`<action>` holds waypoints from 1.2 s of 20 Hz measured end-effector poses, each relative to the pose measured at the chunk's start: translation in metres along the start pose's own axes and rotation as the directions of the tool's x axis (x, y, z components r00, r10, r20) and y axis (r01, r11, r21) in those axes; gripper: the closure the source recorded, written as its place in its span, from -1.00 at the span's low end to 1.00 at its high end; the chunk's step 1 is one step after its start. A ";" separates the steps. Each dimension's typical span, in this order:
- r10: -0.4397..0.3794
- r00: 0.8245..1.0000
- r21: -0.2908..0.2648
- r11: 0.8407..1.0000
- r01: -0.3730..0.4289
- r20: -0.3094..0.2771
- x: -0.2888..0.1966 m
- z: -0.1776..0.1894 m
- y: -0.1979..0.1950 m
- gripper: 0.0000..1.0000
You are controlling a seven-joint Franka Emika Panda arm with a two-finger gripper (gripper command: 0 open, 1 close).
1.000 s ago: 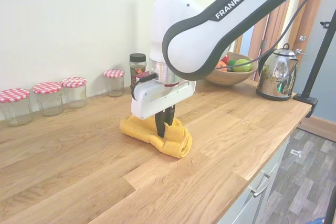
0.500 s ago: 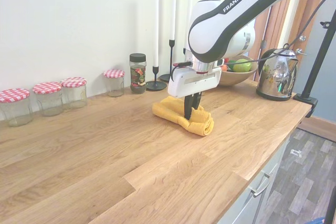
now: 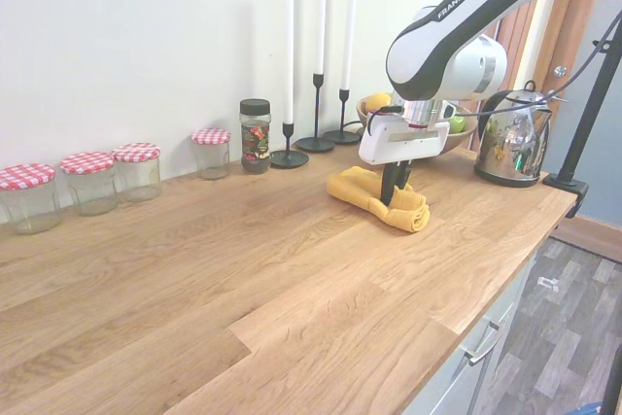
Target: Wipe the counter
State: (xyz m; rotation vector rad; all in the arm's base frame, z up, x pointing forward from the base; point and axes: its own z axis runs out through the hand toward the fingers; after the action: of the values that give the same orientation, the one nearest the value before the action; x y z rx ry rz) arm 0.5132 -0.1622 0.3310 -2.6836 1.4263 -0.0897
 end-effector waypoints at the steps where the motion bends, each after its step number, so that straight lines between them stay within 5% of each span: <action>1: 0.008 1.000 0.004 1.000 -0.008 0.000 0.007 -0.001 0.008 1.00; 4: 0.032 0.999 0.011 0.999 -0.032 0.002 0.024 -0.003 0.024 1.00; 5: 0.042 0.999 0.009 0.999 -0.042 0.006 0.028 -0.003 0.028 -1.00; 24: 0.061 0.998 0.003 0.998 -0.061 0.019 0.035 -0.006 0.034 -1.00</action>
State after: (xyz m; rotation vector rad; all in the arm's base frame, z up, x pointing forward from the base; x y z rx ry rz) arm 0.5043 -0.2103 0.3333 -2.6283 1.5002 -0.0613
